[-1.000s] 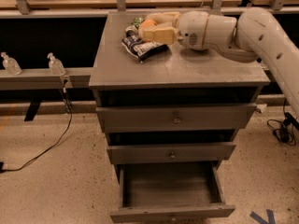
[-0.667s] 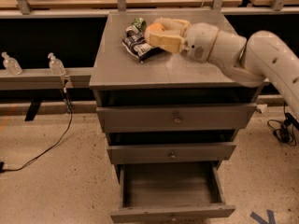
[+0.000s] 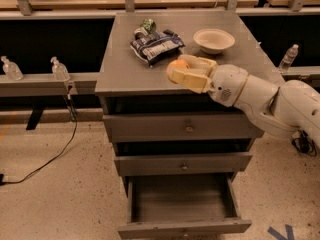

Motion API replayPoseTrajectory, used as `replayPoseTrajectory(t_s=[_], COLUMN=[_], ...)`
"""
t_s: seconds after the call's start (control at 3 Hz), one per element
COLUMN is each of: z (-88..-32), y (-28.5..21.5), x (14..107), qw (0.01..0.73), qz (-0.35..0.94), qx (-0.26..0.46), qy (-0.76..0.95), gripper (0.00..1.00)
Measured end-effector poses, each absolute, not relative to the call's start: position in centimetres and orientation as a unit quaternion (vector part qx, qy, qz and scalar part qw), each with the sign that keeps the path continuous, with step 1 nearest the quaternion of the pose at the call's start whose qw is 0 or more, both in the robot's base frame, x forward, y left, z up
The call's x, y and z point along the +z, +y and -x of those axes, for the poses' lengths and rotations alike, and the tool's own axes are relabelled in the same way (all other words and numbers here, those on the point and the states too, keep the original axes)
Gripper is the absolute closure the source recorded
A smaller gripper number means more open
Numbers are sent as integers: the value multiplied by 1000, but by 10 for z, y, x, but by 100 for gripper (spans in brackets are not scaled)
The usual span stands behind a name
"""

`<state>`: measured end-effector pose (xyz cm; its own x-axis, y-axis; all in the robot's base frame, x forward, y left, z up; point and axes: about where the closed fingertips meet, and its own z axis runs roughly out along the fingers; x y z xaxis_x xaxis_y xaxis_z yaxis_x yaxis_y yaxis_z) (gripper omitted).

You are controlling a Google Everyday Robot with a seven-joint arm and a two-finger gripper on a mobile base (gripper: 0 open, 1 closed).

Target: Place orange into bottom drawer

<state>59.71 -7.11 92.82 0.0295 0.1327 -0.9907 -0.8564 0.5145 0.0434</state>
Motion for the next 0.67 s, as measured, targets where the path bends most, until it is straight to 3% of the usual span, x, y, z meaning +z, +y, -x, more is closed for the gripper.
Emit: replayPoseTrajectory(t_s=[0.67], z=[-600], y=[-74], x=[844], qw=[605], qz=[370], qx=[326], qy=[626], gripper=[100])
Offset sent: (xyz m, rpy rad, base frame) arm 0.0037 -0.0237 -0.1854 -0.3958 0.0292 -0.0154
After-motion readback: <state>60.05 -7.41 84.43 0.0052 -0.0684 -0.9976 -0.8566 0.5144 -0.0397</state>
